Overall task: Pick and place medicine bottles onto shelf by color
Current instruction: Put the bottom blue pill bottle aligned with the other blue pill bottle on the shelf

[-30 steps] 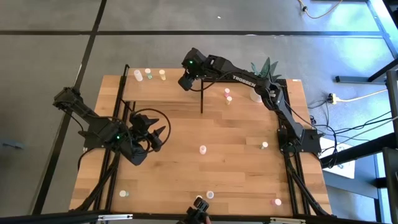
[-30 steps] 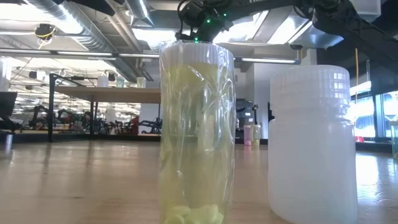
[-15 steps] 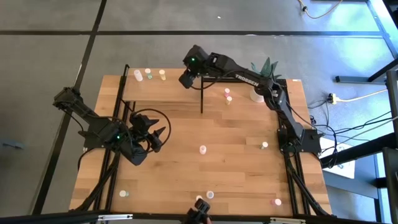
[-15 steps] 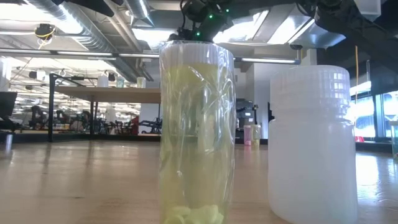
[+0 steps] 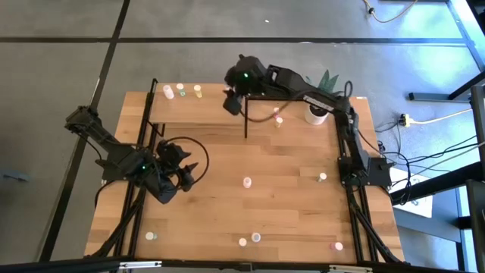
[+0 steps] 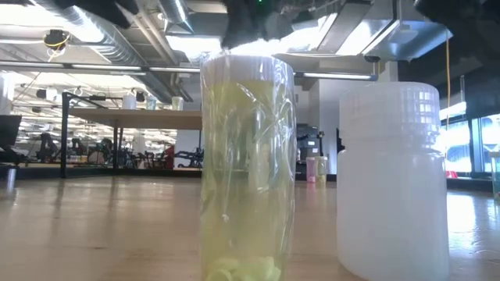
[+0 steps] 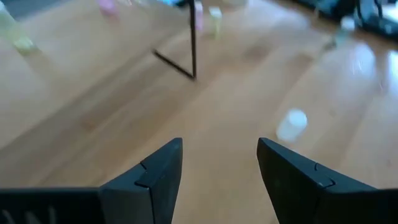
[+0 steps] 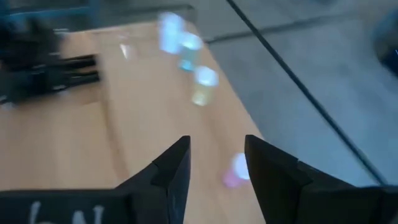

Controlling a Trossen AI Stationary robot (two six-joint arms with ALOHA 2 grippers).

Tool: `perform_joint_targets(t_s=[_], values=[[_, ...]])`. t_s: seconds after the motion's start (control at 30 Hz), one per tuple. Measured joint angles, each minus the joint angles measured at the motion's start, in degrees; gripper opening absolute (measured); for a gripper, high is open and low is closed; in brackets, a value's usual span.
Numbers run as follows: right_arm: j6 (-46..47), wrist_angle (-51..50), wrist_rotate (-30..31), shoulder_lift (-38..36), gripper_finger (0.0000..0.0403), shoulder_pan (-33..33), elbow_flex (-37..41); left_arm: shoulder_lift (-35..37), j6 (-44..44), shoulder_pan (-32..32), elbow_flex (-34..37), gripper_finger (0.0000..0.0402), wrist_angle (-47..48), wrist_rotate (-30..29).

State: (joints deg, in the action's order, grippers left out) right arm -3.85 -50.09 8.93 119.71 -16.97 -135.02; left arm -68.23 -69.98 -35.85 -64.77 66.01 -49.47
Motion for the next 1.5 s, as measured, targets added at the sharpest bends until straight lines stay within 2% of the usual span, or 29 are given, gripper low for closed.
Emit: perform_joint_targets(t_s=[0.3, 0.4, 0.53, 0.7, 1.03, 1.3, 1.5], values=[[-8.4, -2.9, 0.0, -6.3, 0.0154, 11.7, 0.0, 0.1, -0.3, -4.2, 0.0, 0.0200, 0.6, 13.5], [-8.9, -2.7, 0.0, -7.4, 0.0154, 15.5, 0.0, 0.1, -0.2, -7.0, 0.0, 0.0202, 0.5, 18.8], [-9.2, -2.8, -0.1, -8.1, 0.0154, 19.8, 0.0, 0.1, -0.5, -11.7, 0.0, 0.0201, 0.2, 23.1], [-10.2, -4.9, -0.1, -8.2, 0.0154, 24.6, 0.0, 0.1, -3.0, -17.3, 0.0, 0.0202, 0.1, 26.6], [-9.7, -11.7, -4.1, -8.2, 0.0154, 31.0, 0.0, -1.3, -18.4, -25.5, 0.0, 0.0201, -1.9, 30.5], [-8.4, -12.3, -4.1, -8.2, 0.0154, 33.3, 0.0, -7.8, -26.5, -29.3, 0.0, 0.0200, -4.1, 37.1], [-8.4, -12.3, -4.1, -8.2, 0.0154, 33.7, 0.0, -12.0, -27.9, -31.0, 0.0, 0.0202, -8.7, 37.2]])
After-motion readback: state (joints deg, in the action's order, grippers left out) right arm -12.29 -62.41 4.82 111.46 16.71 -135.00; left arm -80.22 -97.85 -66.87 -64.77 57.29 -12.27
